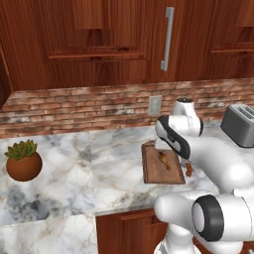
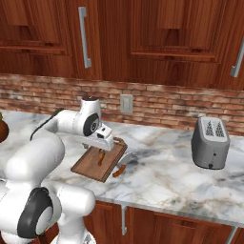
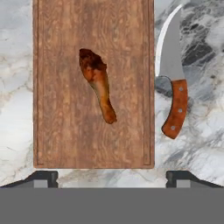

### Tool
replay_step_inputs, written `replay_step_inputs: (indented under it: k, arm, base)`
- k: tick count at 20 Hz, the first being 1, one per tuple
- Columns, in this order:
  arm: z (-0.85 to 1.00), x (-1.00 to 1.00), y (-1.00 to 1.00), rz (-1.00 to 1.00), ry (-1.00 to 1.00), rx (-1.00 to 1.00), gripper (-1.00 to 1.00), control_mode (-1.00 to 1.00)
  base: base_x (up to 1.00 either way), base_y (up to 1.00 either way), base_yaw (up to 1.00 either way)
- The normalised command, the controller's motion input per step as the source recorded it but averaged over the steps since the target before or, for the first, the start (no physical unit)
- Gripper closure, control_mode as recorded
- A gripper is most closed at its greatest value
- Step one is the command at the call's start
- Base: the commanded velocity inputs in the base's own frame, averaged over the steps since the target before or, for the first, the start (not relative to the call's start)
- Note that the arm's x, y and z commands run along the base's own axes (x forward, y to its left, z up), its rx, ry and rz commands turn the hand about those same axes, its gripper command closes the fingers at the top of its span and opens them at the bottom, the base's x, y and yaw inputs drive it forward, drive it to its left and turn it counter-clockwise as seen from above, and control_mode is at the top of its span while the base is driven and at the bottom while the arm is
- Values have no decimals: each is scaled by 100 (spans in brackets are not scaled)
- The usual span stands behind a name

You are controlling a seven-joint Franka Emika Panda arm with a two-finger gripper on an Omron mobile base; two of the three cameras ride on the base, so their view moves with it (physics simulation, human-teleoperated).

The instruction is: Retrieve the chicken drumstick from the fridge and place it on the cutting board.

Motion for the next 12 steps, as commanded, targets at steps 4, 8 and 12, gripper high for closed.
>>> replay_step_inputs:
  k: [4,8,12]
  arm:
    - [46,-100,0,-6,-1,0,-100,-100]
    - [46,-100,0,-4,-7,0,-100,-100]
    - [66,-86,3,-5,0,-1,-100,-100]
  base:
    - [0,0,0]
    - [0,0,0]
    - [0,0,0]
